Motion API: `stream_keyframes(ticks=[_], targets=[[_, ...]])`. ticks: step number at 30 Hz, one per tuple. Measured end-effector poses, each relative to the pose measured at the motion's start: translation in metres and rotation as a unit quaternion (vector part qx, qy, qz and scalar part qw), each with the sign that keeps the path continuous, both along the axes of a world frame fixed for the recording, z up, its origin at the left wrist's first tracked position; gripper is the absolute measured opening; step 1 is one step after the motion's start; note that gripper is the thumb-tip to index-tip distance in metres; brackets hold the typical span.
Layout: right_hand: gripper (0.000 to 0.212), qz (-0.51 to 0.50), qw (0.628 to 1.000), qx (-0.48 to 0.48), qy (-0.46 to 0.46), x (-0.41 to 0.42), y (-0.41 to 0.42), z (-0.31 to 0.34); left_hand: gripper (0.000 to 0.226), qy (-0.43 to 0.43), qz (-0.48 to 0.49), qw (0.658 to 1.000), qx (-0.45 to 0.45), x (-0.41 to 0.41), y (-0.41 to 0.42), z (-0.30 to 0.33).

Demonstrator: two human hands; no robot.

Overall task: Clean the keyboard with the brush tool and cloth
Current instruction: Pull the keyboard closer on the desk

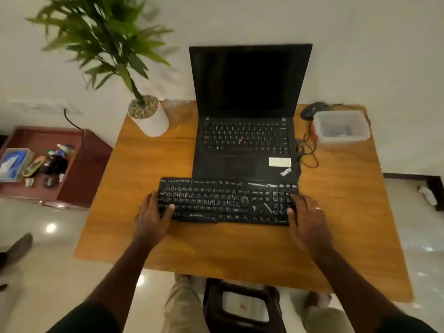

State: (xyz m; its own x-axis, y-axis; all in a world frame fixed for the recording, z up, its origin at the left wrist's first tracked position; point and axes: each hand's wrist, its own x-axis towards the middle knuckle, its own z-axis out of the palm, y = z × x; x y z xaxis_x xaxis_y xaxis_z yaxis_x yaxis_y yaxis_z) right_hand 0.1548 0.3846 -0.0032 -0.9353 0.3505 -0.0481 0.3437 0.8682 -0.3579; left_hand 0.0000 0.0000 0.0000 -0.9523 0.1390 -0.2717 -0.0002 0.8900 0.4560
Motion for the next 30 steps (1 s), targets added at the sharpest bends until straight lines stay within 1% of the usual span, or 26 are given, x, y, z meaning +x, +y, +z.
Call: stream_keyframes(ticks=[2, 4, 6, 8, 11, 13, 16, 19, 24, 26, 30], targets=[[0.056, -0.046, 0.998, -0.043, 0.027, -0.001, -0.004, -0.018, 0.083, 0.025, 0.028, 0.999, 0.024, 0.005, 0.001, -0.020], [0.053, -0.084, 0.993, -0.033, 0.076, -0.002, -0.010, -0.036, 0.080, 0.070, 0.046, 0.996, 0.019, 0.012, 0.005, -0.038], [0.050, -0.088, 0.988, -0.009, 0.129, 0.001, -0.014, -0.051, 0.078, 0.121, 0.063, 0.991, 0.012, 0.018, 0.010, -0.052], [0.049, -0.088, 0.982, -0.023, 0.164, 0.004, -0.013, -0.059, 0.075, 0.160, 0.071, 0.984, 0.025, 0.019, 0.011, -0.060], [0.052, -0.095, 0.981, -0.049, 0.160, 0.009, -0.011, -0.062, 0.070, 0.201, 0.085, 0.973, 0.076, 0.023, 0.007, -0.069], [0.052, -0.107, 0.978, -0.072, 0.167, 0.010, -0.010, -0.062, 0.070, 0.225, 0.092, 0.966, 0.091, 0.021, 0.003, -0.073], [0.044, -0.137, 0.962, -0.104, 0.212, 0.012, -0.007, -0.063, 0.075, 0.214, 0.089, 0.970, 0.075, 0.014, 0.001, -0.080], [0.042, -0.132, 0.957, -0.110, 0.236, 0.014, -0.009, -0.065, 0.079, 0.205, 0.087, 0.973, 0.062, 0.012, -0.005, -0.086], [0.040, -0.123, 0.948, -0.114, 0.269, 0.012, -0.005, -0.075, 0.078, 0.216, 0.058, 0.968, 0.111, 0.014, -0.005, -0.085], [0.037, -0.134, 0.946, -0.115, 0.272, 0.014, -0.005, -0.077, 0.079, 0.207, 0.036, 0.972, 0.107, 0.020, -0.003, -0.078], [0.030, -0.205, 0.915, -0.157, 0.309, 0.020, -0.004, -0.072, 0.102, 0.172, -0.022, 0.981, 0.091, 0.031, -0.001, -0.065]])
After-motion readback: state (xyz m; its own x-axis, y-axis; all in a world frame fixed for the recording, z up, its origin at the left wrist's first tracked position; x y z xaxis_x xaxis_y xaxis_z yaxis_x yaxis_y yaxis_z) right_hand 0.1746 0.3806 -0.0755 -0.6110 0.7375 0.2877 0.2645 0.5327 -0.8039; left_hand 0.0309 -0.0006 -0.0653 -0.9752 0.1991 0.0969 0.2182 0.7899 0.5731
